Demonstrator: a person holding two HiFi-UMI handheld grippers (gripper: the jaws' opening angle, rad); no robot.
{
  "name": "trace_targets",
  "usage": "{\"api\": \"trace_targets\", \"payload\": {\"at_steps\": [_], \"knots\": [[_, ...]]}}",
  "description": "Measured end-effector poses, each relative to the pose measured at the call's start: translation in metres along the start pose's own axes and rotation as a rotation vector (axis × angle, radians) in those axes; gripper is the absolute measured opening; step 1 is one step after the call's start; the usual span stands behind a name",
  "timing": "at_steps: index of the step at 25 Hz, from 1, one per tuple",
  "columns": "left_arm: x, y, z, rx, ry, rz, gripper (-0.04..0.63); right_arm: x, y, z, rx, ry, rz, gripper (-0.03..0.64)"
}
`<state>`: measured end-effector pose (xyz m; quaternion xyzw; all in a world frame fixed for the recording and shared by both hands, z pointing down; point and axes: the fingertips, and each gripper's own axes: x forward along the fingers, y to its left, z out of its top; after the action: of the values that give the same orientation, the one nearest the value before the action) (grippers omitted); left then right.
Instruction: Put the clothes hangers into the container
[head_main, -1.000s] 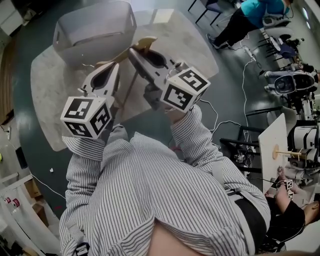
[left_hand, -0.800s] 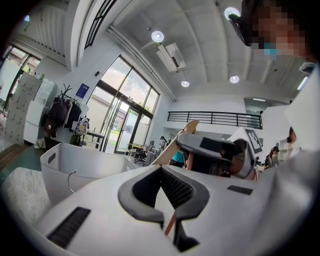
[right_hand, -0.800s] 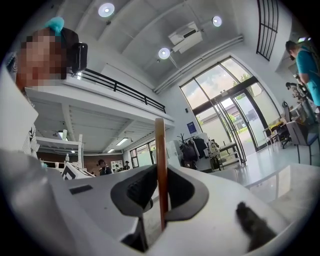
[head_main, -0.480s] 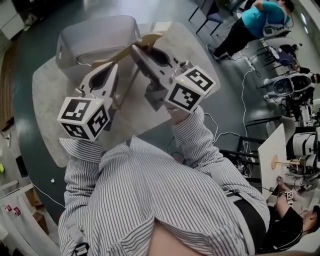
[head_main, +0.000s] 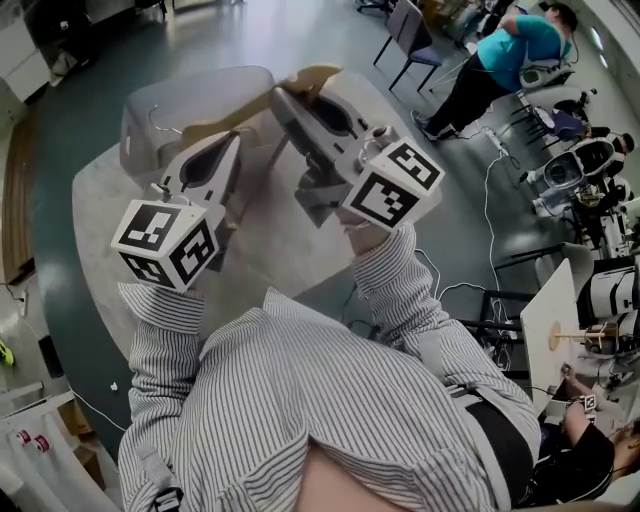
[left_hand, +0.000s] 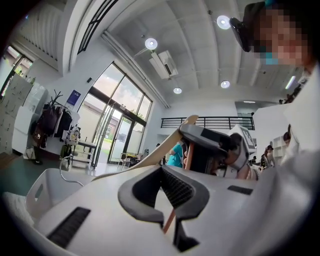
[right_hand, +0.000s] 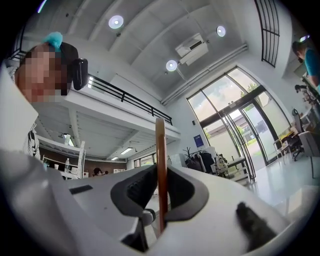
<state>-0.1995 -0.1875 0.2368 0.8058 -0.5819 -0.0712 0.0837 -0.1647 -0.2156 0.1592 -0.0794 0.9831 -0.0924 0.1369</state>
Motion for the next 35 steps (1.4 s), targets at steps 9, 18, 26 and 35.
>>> {"api": "trace_targets", "payload": {"at_steps": [9, 18, 26, 35], "knots": [[0.001, 0.003, 0.033, 0.042, -0.051, -0.001, 0.009, 0.020, 0.006, 0.039, -0.034, -0.082, 0.043, 0.055], [0.014, -0.001, 0.059, 0.088, -0.063, -0.007, 0.011, 0.030, -0.001, 0.082, -0.054, -0.172, 0.065, 0.055], [0.022, 0.011, 0.078, 0.125, -0.085, 0.007, 0.011, 0.043, -0.007, 0.098, -0.081, -0.211, 0.080, 0.055], [0.026, 0.031, 0.090, 0.126, -0.091, 0.023, 0.009, 0.063, -0.017, 0.128, -0.120, -0.278, 0.087, 0.055]]}}
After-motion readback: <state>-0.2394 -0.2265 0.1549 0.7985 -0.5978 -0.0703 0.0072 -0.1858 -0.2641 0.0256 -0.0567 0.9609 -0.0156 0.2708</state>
